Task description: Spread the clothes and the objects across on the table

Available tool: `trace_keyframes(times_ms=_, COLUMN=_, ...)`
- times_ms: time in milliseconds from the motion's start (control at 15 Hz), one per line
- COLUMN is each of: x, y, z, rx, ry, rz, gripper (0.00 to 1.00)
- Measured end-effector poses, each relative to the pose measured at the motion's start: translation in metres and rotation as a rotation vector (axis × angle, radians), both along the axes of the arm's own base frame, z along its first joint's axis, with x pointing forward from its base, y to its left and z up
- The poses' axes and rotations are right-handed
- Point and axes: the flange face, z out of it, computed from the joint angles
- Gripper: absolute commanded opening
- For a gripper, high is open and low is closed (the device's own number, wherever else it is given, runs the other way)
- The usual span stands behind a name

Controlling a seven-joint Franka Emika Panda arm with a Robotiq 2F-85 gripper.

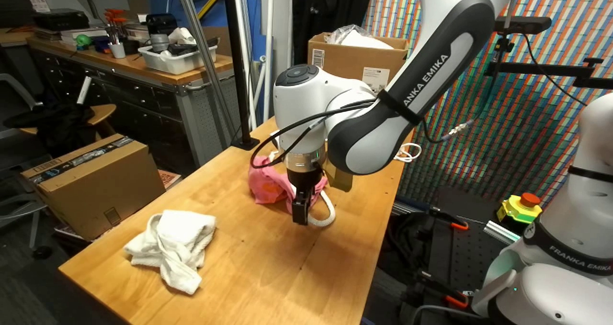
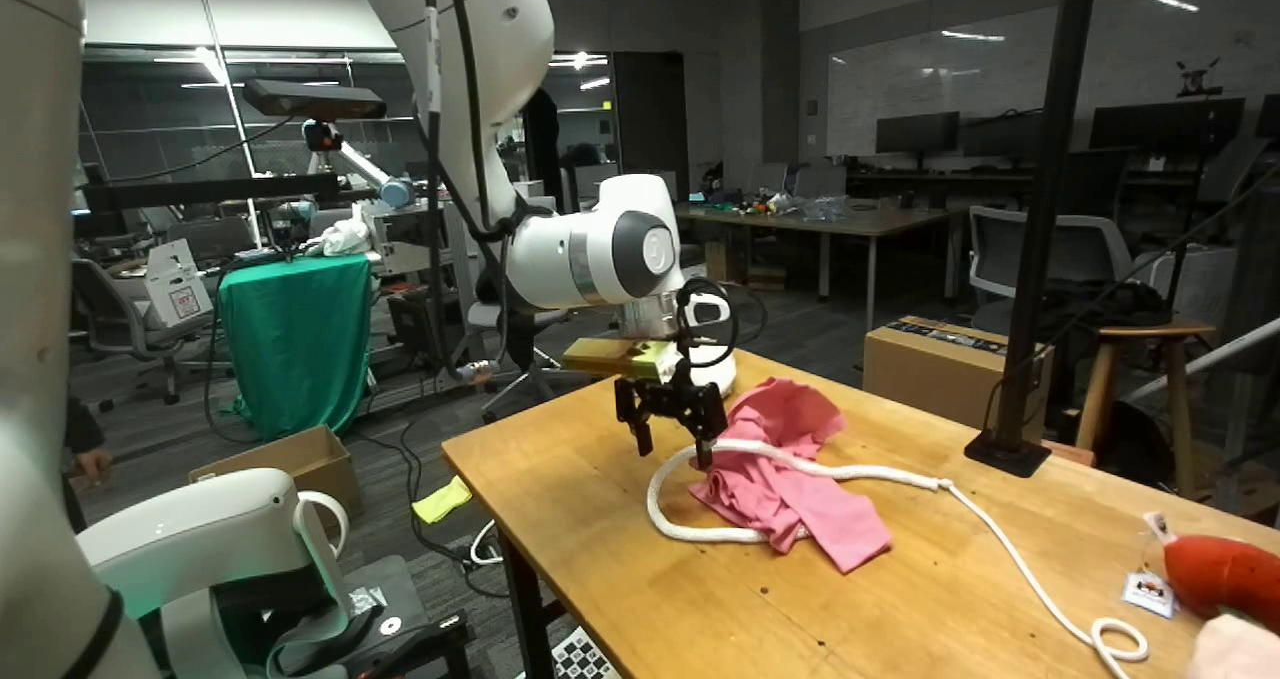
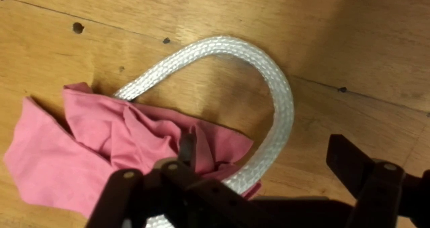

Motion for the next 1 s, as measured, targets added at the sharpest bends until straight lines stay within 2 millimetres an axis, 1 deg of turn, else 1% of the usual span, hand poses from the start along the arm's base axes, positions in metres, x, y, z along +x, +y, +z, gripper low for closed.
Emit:
trace_keyframes(times_ms=67, x=0.0, y=-0.001, z=-0.002, rx=-0.001, ry=0.003, rz=0.0, gripper=0.96)
trace_keyframes(times_ms=133, x=0.0, y=-0.002, z=-0.004, rx=-0.002, ry=0.007, rz=0.0, gripper=0.81)
trace_keyframes(times_ms=200, x=0.001, y=-0.003, z=-0.007, rx=-0.004, ry=0.011, rz=-0.002, gripper=0.71)
trace_keyframes(times_ms=400, x=0.001, y=-0.007, z=-0.012, rx=-0.008, ry=0.022, rz=-0.004, gripper=0.46)
trace_keyframes(times_ms=733, x=-0.001, y=-0.01, z=-0.021, rx=-0.014, ry=0.04, rz=-0.002, gripper=0.09)
trace_keyframes(times_ms=933, x=-0.002, y=-0.011, z=-0.024, rx=-0.014, ry=0.051, rz=0.004, gripper=0.04)
trace_keyframes(times_ms=1000, x=-0.002, y=-0.011, z=-0.025, rx=-0.011, ry=0.055, rz=0.005, gripper=0.07)
